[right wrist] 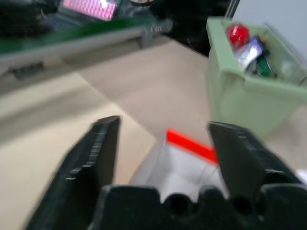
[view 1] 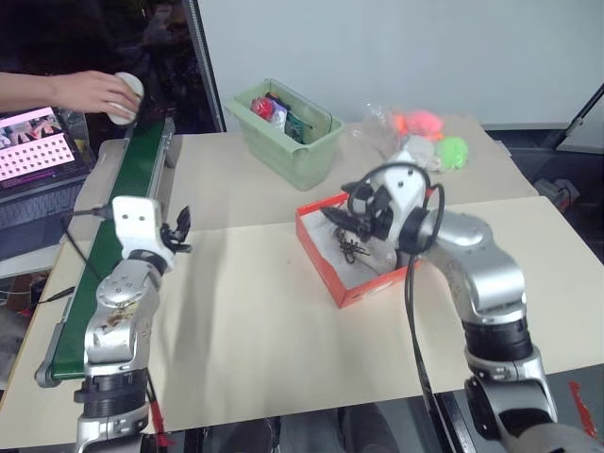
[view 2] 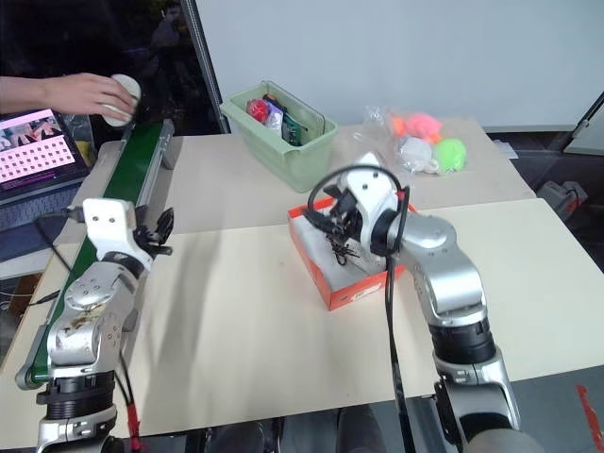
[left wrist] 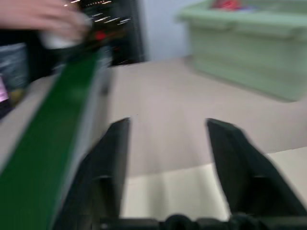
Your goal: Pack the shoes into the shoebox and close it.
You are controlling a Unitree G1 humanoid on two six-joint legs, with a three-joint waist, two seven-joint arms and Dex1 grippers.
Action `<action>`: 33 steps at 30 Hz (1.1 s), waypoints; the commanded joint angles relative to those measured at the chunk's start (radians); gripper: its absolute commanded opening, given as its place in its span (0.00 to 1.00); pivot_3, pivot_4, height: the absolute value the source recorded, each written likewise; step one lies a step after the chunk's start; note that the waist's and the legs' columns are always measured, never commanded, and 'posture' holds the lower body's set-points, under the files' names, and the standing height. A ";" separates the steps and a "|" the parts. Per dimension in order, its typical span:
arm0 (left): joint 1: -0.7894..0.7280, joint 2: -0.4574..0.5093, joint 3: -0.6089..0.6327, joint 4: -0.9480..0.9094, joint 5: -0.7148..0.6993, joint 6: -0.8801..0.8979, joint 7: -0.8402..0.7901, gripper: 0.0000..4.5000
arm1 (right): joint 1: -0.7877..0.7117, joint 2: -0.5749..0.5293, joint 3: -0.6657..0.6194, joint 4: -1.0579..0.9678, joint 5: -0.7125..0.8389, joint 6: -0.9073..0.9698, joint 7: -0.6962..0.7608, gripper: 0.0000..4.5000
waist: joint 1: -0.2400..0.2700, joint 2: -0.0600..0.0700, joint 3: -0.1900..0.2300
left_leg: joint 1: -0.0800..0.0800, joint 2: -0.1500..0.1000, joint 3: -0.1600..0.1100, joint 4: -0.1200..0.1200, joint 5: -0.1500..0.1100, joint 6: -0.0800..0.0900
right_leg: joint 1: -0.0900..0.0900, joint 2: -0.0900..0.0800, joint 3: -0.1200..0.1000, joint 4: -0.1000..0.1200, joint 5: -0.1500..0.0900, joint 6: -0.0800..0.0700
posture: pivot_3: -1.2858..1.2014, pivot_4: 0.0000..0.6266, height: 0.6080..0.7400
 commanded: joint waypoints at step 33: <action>-0.015 0.085 0.114 0.211 0.082 0.108 0.089 0.99 | 0.145 -0.083 0.121 -0.073 0.180 -0.180 0.278 1.00 | 0.000 -0.001 -0.001 | 0.009 0.006 0.004 0.000 -0.005 -0.004 | 0.004 0.008 0.003 -0.001 0.002 -0.003 | 0.52 0.24 1.00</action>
